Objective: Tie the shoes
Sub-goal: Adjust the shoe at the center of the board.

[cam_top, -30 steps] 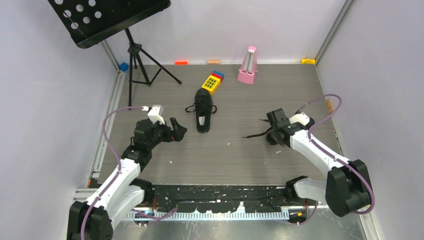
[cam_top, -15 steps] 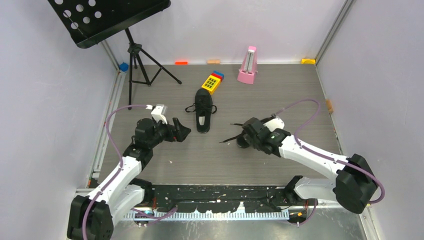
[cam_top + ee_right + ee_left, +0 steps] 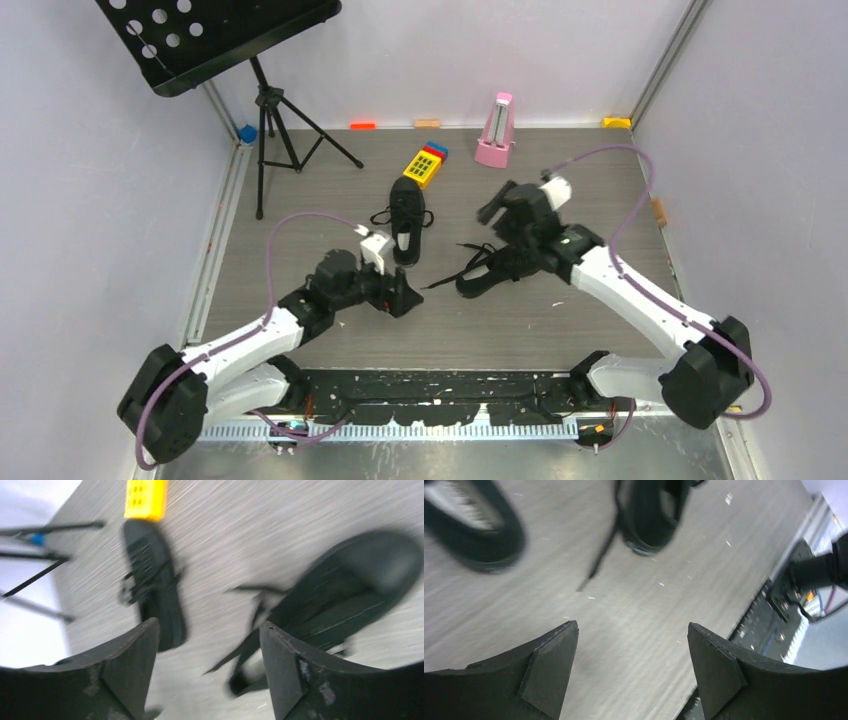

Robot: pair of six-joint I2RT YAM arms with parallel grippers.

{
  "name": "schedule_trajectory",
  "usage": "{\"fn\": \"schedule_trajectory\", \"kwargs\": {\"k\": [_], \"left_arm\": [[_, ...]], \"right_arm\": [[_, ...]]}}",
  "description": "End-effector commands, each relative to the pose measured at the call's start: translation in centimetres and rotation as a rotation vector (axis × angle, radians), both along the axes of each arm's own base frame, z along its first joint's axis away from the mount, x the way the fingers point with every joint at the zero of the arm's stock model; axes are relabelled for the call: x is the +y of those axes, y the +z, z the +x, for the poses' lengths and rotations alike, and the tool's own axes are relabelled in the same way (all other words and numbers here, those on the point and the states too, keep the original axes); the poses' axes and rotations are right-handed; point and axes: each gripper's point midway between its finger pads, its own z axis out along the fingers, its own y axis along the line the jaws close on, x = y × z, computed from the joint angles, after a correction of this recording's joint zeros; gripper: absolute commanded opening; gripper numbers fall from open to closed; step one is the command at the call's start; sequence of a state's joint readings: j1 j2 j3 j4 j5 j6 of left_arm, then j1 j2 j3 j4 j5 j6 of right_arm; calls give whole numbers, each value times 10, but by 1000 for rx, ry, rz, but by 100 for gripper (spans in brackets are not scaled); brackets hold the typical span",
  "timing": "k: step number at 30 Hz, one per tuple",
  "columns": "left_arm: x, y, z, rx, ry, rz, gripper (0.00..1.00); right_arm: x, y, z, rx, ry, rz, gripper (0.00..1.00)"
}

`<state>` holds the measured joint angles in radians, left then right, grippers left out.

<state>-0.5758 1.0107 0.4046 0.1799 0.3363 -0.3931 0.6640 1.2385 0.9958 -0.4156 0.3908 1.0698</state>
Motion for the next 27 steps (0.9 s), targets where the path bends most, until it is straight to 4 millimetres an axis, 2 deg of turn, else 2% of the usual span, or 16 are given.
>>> {"fn": "schedule_trajectory", "kwargs": {"k": [1, 4, 6, 11, 14, 17, 20, 22, 24, 27], "left_arm": [[-39, 17, -21, -51, -30, 4, 82], [-63, 14, -39, -21, -48, 0, 78], [-80, 3, -49, 3, -76, 37, 74], [-117, -21, -44, 70, -64, 103, 72], [-139, -33, -37, 103, -65, 86, 70], [-157, -46, -30, 133, -70, 103, 70], [-166, -56, -19, 155, -73, 117, 71], [-165, -60, -5, 205, -63, 82, 70], [-159, -63, 13, 242, -43, 54, 69], [-148, -63, 41, 236, -16, 81, 70]], "right_arm": [[-80, -18, 11, 9, 102, -259, 74], [-113, -33, 22, 55, 127, -355, 64], [-124, -46, 31, 106, 148, -379, 58], [-141, -81, 56, 249, 172, -455, 51], [-146, -106, 70, 318, 163, -484, 51], [-148, -127, 76, 372, 169, -509, 50], [-146, -145, 72, 425, 210, -514, 49], [-141, -152, 60, 460, 245, -487, 46], [-127, -152, 44, 466, 287, -405, 40], [-96, -143, 9, 436, 373, -252, 38]]}}
